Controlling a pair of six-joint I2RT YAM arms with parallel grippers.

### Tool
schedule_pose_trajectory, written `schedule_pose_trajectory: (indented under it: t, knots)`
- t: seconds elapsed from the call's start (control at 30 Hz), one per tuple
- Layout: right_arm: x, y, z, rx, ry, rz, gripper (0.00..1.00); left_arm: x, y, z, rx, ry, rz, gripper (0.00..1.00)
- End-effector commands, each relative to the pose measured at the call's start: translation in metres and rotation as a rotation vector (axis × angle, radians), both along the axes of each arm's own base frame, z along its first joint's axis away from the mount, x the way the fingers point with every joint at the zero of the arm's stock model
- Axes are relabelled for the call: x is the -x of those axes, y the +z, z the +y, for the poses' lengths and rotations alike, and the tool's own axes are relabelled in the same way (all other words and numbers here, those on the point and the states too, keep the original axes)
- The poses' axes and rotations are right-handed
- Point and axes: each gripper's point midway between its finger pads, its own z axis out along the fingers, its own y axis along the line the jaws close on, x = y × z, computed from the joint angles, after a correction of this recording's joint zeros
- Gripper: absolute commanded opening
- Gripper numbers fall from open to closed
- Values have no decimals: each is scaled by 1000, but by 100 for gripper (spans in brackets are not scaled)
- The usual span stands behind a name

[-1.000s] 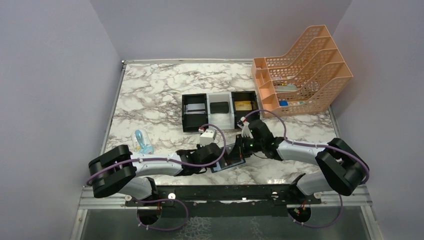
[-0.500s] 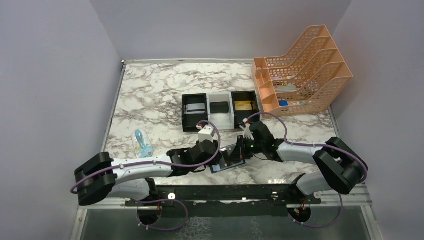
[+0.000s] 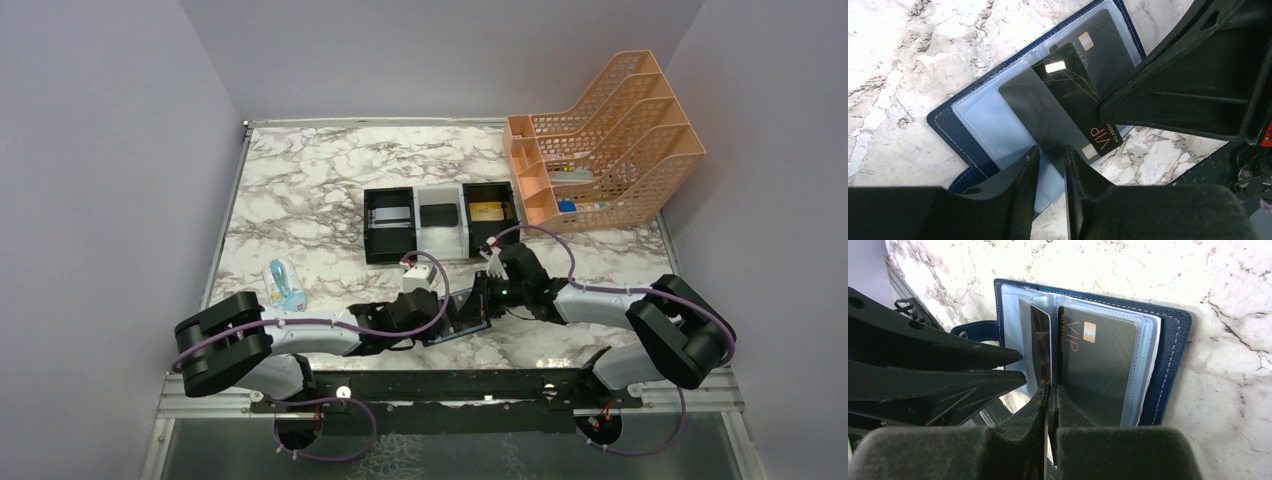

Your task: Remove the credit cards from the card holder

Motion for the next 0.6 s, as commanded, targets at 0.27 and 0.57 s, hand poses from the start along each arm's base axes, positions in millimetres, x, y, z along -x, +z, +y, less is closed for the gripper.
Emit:
schedule_pose_trajectory:
  t: [0.27,0.57]
  knots:
    - [-11,13,6,-19,29,-69,18,-1,-22,41,-173,86,11,24]
    - [-10,7,24,-58,144,-17,23,1,-19,41,-130,81,1,24]
